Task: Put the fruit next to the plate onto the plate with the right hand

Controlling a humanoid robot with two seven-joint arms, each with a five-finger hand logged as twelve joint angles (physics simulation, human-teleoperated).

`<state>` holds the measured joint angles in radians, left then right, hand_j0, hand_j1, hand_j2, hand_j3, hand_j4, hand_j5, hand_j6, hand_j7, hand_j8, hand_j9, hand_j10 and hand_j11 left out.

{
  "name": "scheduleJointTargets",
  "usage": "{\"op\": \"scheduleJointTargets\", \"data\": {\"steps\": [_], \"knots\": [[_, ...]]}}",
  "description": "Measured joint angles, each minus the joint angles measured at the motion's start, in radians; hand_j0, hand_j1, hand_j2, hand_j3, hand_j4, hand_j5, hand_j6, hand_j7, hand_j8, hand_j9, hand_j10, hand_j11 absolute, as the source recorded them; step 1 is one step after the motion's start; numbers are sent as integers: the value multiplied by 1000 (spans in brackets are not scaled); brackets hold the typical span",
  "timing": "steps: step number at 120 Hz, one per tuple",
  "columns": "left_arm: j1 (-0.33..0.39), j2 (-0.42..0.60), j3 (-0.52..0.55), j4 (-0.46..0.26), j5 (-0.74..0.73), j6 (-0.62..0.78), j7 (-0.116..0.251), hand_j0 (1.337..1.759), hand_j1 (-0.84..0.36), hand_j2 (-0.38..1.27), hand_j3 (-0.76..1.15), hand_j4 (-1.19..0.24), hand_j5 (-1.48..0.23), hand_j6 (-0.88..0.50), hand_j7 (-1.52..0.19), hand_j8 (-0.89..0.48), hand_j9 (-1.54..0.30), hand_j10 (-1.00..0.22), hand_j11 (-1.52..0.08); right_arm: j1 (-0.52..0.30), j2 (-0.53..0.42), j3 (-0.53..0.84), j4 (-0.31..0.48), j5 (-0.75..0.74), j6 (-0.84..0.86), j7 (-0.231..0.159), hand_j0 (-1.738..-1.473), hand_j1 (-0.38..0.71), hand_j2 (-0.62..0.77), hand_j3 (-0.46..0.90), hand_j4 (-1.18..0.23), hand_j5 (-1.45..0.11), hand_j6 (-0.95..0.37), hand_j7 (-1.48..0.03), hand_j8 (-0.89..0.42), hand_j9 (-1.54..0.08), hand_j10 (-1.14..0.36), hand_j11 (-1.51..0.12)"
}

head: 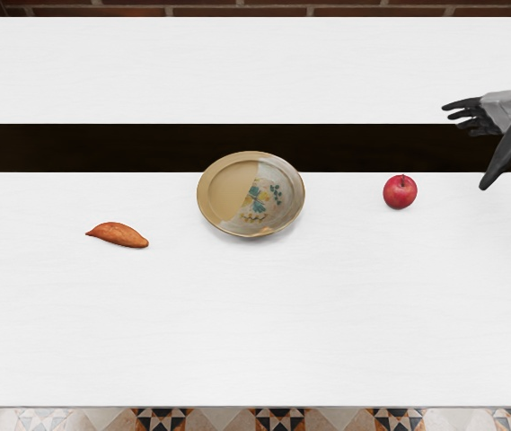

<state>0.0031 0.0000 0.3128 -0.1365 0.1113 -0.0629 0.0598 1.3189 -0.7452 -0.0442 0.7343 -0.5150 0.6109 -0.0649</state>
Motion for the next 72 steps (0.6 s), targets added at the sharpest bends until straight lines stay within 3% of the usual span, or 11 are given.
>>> {"op": "scheduleJointTargets", "data": {"steps": [11,16,27,36,45,56,72], "knots": [[0,0,0,0,0,0,0,1658,55,49,0,-245,-318,-245,-318,-245,-318,-245,-318,6,5,1,7,2,0,-5,-1658,-318,-4,0,-30,-35,-31,-35,-30,-35,-29,-35],[0,0,0,0,0,0,0,1658,55,49,0,-245,-318,-245,-318,-245,-318,-245,-318,25,7,3,46,3,0,-33,-1658,-318,-4,0,-30,-35,-31,-35,-30,-35,-29,-35],[0,0,0,0,0,0,0,1658,55,49,0,-245,-318,-245,-318,-245,-318,-245,-318,82,-18,28,192,7,0,-187,-1658,-318,-5,0,-30,-36,-31,-35,-30,-35,-29,-35],[0,0,0,0,0,0,0,1658,55,49,0,-245,-318,-245,-318,-245,-318,-245,-318,102,-37,98,306,8,0,-360,-1658,-317,-5,0,-31,-36,-32,-35,-31,-36,-30,-36],[0,0,0,0,0,0,0,1658,55,49,0,-245,-318,-245,-318,-245,-318,-245,-318,112,-55,174,414,-7,0,-456,-1658,-317,-5,0,-31,-36,-32,-36,-31,-36,-30,-36],[0,0,0,0,0,0,0,1658,55,49,0,-245,-318,-245,-318,-245,-318,-245,-318,109,-71,217,545,-97,0,-509,-1658,-316,-5,0,-31,-37,-32,-36,-31,-37,-30,-37],[0,0,0,0,0,0,0,1658,55,49,0,-245,-318,-245,-318,-245,-318,-245,-318,51,-70,237,648,-249,-60,-536,-1658,-315,-6,0,-32,-38,-34,-37,-33,-38,-31,-37]]}}
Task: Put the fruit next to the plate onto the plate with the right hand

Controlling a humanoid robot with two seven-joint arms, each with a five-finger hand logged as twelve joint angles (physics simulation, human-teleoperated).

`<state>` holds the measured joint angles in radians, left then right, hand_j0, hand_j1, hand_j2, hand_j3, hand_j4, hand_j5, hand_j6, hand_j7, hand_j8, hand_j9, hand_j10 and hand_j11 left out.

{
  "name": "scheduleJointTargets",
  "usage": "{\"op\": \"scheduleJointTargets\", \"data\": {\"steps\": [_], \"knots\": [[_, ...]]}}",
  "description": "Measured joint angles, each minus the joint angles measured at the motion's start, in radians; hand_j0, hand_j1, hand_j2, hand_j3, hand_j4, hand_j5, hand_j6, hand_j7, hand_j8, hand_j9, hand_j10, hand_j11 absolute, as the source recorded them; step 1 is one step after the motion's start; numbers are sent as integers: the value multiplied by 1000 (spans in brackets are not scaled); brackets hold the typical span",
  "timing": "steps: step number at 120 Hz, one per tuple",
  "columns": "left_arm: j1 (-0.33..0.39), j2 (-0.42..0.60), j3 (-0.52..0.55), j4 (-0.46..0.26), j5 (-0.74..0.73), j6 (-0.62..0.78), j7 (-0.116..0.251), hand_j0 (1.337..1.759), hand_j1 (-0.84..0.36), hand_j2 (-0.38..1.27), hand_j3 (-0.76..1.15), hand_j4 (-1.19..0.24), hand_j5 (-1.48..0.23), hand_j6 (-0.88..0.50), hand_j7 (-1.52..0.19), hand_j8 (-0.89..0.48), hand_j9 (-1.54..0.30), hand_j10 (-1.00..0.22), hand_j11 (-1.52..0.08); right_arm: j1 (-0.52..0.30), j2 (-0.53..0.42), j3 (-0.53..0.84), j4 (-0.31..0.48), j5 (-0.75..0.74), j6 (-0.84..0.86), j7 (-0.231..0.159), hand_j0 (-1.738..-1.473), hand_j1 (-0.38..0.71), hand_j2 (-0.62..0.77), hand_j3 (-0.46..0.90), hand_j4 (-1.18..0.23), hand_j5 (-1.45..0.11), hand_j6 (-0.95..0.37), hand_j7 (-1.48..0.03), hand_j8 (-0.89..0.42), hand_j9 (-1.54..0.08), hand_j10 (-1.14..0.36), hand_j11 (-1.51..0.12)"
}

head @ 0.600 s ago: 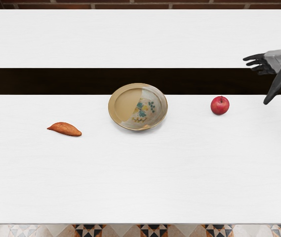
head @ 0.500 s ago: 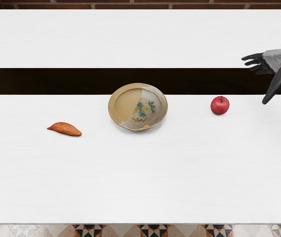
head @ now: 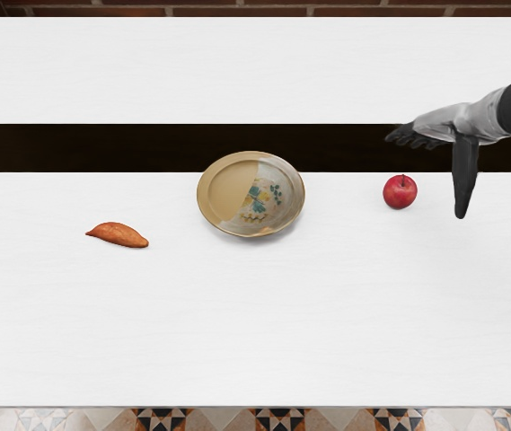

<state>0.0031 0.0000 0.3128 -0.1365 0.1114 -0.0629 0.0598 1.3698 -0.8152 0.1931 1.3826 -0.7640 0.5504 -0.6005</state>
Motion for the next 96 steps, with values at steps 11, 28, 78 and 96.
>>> {"op": "scheduleJointTargets", "data": {"steps": [11,28,78,96], "knots": [[0,0,0,0,0,0,0,1658,55,49,0,-245,-318,-245,-318,-245,-318,-245,-318,-39,15,4,30,-69,-104,-6,-1658,-316,-5,0,-32,-37,-34,-37,-33,-37,-31,-37],[0,0,0,0,0,0,0,1658,55,49,0,-245,-318,-245,-318,-245,-318,-245,-318,-99,66,5,20,-173,-229,-9,-1658,-316,-5,0,-32,-37,-34,-36,-33,-37,-31,-37],[0,0,0,0,0,0,0,1658,55,49,0,-245,-318,-245,-318,-245,-318,-245,-318,-191,219,-42,-90,-315,-424,-10,-1658,-313,-5,0,-35,-41,-37,-40,-36,-41,-34,-41],[0,0,0,0,0,0,0,1658,55,49,0,-245,-318,-245,-318,-245,-318,-245,-318,-211,254,-60,-111,-354,-478,-10,-1658,-270,-12,0,-72,-88,-74,-88,-72,-88,-71,-88]]}}
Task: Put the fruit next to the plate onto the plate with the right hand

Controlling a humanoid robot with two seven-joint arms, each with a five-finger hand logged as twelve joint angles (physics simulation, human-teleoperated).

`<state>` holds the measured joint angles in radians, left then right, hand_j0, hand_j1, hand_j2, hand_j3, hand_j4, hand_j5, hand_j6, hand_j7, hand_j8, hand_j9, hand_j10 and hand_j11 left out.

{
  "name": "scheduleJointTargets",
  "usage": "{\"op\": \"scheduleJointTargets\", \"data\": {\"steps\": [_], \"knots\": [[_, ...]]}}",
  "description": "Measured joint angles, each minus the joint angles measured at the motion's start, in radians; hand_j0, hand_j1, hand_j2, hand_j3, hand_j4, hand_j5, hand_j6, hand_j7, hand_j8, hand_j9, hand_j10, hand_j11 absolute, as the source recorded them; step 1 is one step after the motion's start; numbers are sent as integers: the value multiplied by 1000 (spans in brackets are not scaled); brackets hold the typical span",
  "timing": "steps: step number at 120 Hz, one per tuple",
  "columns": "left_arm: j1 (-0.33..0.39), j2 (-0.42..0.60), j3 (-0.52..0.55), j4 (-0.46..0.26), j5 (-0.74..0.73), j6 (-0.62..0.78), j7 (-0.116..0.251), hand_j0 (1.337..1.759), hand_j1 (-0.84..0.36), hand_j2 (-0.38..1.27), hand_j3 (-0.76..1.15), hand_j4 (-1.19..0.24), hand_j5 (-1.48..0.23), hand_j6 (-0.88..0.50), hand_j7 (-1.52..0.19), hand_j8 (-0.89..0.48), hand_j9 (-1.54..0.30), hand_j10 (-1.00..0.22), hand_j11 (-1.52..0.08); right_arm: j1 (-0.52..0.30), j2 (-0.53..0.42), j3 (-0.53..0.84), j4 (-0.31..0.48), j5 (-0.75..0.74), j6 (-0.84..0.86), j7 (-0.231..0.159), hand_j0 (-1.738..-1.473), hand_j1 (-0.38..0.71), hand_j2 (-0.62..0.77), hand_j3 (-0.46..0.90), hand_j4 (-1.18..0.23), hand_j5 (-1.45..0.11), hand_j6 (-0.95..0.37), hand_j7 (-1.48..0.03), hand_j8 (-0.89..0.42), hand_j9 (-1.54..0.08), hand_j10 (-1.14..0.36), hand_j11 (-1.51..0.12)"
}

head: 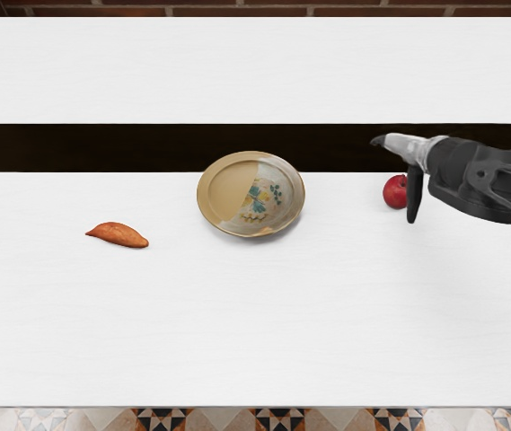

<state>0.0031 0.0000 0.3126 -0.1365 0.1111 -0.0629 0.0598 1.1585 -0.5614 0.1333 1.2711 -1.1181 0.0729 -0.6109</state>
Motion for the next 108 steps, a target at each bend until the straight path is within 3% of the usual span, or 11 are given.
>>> {"op": "scheduleJointTargets", "data": {"steps": [28,83,108], "knots": [[0,0,0,0,0,0,0,1658,55,49,0,-245,-318,-245,-318,-245,-318,-245,-318,-29,12,-20,-32,-11,-38,0,-1658,-157,-30,0,-166,-211,-168,-210,-167,-211,-165,-211],[0,0,0,0,0,0,0,1658,55,49,0,-245,-318,-245,-318,-245,-318,-245,-318,-34,79,-41,-131,-12,-78,0,-1658,-67,-45,0,-241,-308,-242,-307,-241,-308,-240,-308],[0,0,0,0,0,0,0,1658,55,49,0,-245,-318,-245,-318,-245,-318,-245,-318,-36,83,-43,-95,-15,-96,0,-1658,-34,-50,0,-268,-344,-270,-343,-269,-344,-267,-344]]}}
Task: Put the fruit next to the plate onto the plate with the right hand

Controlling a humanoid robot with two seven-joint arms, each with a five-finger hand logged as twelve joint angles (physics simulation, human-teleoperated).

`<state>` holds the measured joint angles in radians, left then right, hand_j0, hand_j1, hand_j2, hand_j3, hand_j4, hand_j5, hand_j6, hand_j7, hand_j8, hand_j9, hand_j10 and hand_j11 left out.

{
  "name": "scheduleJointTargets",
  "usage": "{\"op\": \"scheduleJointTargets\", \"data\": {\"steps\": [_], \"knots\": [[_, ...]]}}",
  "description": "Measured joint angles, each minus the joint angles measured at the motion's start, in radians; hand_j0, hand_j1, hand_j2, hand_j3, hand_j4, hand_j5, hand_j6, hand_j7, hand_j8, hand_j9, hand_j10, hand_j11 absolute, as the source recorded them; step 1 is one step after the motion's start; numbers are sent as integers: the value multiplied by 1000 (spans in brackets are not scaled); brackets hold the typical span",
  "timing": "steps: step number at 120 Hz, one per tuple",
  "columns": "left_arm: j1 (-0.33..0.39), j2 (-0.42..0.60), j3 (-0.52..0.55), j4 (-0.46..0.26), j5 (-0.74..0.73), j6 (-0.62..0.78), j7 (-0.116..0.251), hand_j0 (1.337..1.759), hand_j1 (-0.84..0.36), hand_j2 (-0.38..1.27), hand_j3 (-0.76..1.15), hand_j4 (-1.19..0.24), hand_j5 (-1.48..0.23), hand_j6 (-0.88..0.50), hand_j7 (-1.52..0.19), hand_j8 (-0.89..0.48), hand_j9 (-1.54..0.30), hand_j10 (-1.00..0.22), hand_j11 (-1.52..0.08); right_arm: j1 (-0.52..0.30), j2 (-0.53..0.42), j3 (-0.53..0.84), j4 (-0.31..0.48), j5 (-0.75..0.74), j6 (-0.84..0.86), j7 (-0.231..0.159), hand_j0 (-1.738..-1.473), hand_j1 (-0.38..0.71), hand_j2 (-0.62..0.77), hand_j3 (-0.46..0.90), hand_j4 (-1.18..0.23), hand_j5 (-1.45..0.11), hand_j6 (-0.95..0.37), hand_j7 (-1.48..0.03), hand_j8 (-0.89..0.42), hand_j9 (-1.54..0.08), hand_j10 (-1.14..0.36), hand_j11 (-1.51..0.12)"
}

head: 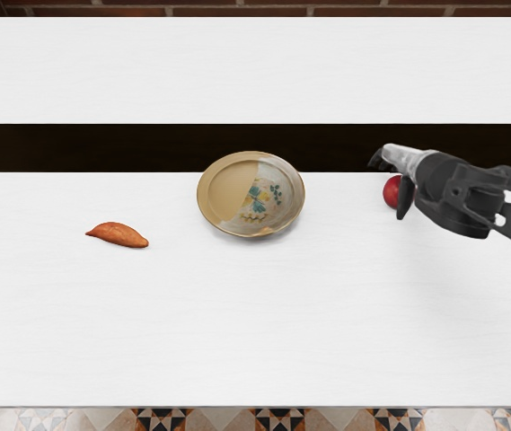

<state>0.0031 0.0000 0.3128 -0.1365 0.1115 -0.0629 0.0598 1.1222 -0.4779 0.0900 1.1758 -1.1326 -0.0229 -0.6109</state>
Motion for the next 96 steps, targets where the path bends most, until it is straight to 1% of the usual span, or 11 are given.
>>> {"op": "scheduleJointTargets", "data": {"steps": [13,31,45,96], "knots": [[0,0,0,0,0,0,0,1658,55,49,0,-245,-318,-245,-318,-245,-318,-245,-318,-2,-6,-6,24,-16,-21,0,-1658,-24,-52,0,-277,-355,-278,-355,-277,-355,-276,-355],[0,0,0,0,0,0,0,1658,55,49,0,-245,-318,-245,-318,-245,-318,-245,-318,-4,-15,-10,33,-26,-32,0,-1658,-13,-54,0,-285,-367,-287,-366,-286,-367,-285,-367],[0,0,0,0,0,0,0,1658,55,49,0,-245,-318,-245,-318,-245,-318,-245,-318,-9,-19,-16,32,-28,-36,0,-1658,-5,-55,0,-292,-375,-293,-374,-292,-375,-291,-375],[0,0,0,0,0,0,0,1658,55,49,0,-245,-318,-245,-318,-245,-318,-245,-318,-22,-20,-21,8,-28,-38,0,-1658,91,-70,0,-371,-479,-373,-479,-372,-479,-371,-479]]}}
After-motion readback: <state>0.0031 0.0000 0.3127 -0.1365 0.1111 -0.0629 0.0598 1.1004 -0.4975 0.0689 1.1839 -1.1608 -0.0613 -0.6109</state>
